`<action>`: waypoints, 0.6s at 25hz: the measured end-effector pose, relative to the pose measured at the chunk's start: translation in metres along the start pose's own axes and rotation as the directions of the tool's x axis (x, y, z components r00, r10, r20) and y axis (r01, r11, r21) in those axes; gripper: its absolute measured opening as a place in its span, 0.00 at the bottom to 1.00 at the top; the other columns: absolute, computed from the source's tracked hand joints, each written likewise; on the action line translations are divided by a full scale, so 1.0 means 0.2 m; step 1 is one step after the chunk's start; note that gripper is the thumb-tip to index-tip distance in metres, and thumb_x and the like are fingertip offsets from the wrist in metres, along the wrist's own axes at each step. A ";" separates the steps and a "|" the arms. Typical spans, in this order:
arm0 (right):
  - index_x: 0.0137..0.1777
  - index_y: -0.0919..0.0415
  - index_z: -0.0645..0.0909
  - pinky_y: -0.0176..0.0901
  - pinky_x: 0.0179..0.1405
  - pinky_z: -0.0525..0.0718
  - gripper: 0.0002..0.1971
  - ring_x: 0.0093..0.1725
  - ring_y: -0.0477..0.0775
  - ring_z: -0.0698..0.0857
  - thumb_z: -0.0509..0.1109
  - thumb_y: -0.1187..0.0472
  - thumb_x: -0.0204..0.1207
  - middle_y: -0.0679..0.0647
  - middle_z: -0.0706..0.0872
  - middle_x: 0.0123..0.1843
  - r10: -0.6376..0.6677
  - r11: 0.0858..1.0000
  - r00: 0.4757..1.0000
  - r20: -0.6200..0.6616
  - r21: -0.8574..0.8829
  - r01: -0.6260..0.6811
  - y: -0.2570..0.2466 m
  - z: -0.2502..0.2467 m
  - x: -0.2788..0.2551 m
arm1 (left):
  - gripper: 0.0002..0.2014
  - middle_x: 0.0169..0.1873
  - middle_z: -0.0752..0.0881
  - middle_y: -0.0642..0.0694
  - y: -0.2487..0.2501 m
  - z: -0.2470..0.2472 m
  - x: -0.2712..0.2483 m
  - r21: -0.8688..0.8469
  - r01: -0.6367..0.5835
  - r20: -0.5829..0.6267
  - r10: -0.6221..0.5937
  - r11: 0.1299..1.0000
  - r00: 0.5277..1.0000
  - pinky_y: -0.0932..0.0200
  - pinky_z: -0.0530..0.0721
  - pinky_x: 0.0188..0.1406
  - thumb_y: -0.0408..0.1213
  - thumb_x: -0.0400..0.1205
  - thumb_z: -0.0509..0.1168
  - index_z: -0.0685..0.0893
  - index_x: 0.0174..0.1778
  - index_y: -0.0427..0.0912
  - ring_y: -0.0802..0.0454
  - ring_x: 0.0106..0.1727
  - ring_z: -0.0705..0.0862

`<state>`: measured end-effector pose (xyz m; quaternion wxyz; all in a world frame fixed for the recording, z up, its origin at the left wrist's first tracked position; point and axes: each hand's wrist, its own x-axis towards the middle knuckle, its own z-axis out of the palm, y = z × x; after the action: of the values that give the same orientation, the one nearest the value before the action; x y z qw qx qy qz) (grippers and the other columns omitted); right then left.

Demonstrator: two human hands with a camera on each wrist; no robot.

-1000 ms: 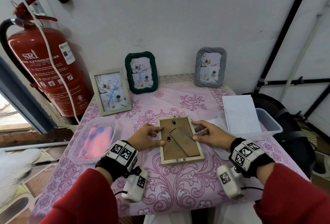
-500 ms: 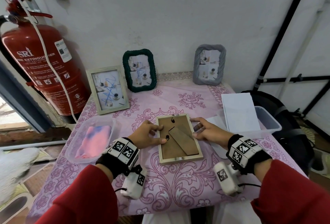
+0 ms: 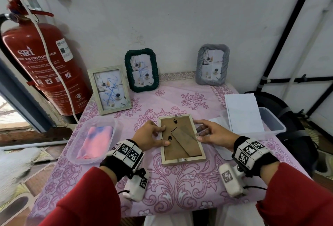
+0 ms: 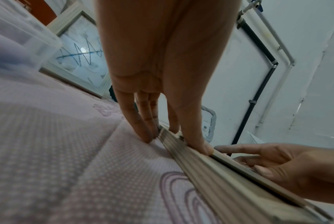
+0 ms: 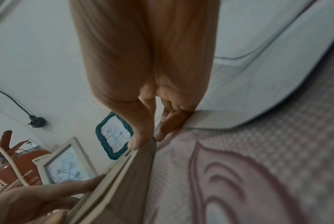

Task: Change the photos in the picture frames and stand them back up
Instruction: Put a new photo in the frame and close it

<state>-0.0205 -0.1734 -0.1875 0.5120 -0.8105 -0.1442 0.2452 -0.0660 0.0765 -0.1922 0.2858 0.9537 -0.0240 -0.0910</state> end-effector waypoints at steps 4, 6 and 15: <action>0.78 0.63 0.65 0.29 0.46 0.82 0.33 0.45 0.45 0.77 0.70 0.75 0.73 0.59 0.74 0.55 -0.004 1.000 1.000 0.004 -0.012 0.004 0.00 0.00 -0.01 | 0.31 0.53 0.70 0.49 0.01 0.01 0.01 0.055 -0.008 -0.024 0.009 0.998 1.000 0.66 0.71 0.54 0.53 0.71 0.73 0.77 0.70 0.50 0.58 0.49 0.77; 0.78 0.63 0.64 0.28 0.45 0.81 0.33 0.47 0.46 0.76 0.69 0.75 0.74 0.58 0.74 0.56 0.001 1.000 1.000 0.021 -0.016 -0.001 -0.01 -0.01 -0.01 | 0.30 0.54 0.70 0.49 0.01 0.00 0.00 0.060 -0.010 -0.001 0.010 0.998 1.000 0.65 0.71 0.55 0.53 0.72 0.73 0.77 0.71 0.50 0.56 0.50 0.77; 0.79 0.63 0.61 0.27 0.41 0.81 0.34 0.46 0.45 0.75 0.66 0.78 0.75 0.59 0.72 0.57 0.016 1.000 0.999 0.031 -0.024 -0.015 -0.02 0.01 -0.01 | 0.36 0.62 0.70 0.46 -0.02 -0.03 0.00 0.074 -0.020 0.097 0.012 0.997 0.995 0.59 0.73 0.67 0.51 0.72 0.73 0.71 0.76 0.48 0.53 0.62 0.77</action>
<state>-0.0234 -0.1724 -0.1840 0.4981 -0.8138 -0.1488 0.2599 -0.0646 0.0837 -0.1893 0.2489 0.9580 -0.0489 -0.1337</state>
